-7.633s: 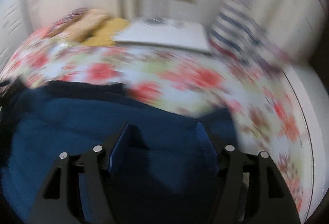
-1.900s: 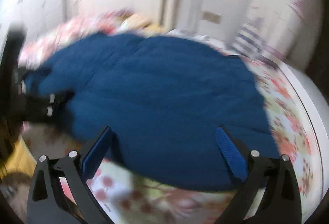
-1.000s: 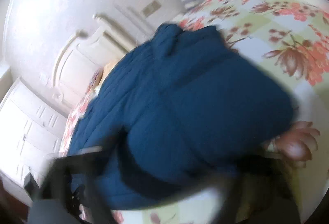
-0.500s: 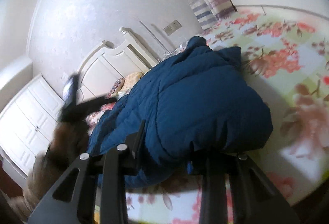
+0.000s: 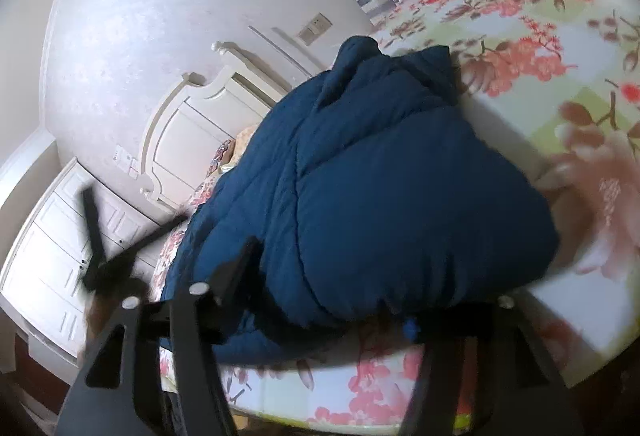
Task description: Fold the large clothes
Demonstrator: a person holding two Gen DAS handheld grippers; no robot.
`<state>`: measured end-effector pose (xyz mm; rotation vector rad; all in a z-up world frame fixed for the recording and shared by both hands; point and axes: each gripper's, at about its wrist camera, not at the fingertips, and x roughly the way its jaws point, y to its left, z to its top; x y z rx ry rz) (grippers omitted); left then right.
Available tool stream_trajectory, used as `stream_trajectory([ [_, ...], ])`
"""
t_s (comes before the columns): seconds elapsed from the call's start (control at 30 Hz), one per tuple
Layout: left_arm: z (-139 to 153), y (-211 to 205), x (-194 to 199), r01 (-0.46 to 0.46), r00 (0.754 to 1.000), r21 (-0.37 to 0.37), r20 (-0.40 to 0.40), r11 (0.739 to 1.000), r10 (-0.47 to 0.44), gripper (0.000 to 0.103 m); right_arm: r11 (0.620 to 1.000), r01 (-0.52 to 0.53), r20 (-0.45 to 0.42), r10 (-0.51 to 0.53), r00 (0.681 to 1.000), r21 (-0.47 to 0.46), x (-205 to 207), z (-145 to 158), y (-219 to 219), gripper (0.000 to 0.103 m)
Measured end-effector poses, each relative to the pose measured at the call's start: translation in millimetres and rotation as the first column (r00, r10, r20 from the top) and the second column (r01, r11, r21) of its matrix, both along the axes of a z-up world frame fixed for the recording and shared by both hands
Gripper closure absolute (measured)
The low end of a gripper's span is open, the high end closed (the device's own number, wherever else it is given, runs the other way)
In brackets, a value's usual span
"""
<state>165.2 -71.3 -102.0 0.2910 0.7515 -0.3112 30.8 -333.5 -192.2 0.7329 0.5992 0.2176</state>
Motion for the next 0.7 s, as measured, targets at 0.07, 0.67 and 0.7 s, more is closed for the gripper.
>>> stream_trajectory([
  [0.07,-25,3,-34,0.023,1.0,0.039,0.018,0.999,-0.024,0.004,1.0,0.007,0.002,-0.007,1.0,-0.015,0,1,5,0.035],
  [0.67,-18,145,-77,0.145,0.98,-0.49,-0.05,0.86,-0.194,0.006,0.463,0.19,0.358,0.307,0.882,-0.865,12,150,256,0.07],
  [0.7,-12,178,-74,0.096,0.986,-0.583,-0.054,0.807,-0.156,0.006,0.352,0.192,0.329,0.386,0.862,-0.916,11,143,289,0.07],
])
